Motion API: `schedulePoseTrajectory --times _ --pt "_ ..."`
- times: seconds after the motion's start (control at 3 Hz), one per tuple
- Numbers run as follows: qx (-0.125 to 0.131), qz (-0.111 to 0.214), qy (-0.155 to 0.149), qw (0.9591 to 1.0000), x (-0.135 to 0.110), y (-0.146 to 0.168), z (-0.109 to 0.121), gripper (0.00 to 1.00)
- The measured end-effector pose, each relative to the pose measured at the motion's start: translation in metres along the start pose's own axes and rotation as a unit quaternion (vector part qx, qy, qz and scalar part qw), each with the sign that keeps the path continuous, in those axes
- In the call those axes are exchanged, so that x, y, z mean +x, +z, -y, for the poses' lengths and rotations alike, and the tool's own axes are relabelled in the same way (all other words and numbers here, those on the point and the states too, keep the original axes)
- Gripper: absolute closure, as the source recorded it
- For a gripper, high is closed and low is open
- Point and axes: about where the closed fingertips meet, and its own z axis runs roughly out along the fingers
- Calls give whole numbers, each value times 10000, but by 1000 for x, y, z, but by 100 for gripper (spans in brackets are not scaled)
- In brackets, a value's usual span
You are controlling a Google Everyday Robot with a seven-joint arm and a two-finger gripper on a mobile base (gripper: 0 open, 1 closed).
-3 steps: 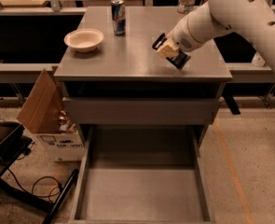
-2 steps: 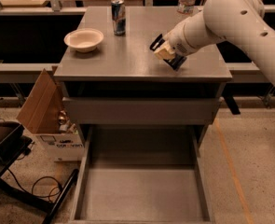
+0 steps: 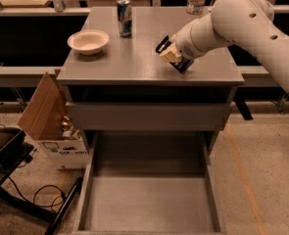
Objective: Pick rxbar blueberry from middle drawer and place on counter
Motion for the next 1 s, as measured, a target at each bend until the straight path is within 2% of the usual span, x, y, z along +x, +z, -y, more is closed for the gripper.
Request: schedulePoseTrajectory --times 0.67,1.0 --pt "-40 -3 -5 10000 0 4 -3 15" --pt "-58 -5 -7 10000 0 6 -4 0"
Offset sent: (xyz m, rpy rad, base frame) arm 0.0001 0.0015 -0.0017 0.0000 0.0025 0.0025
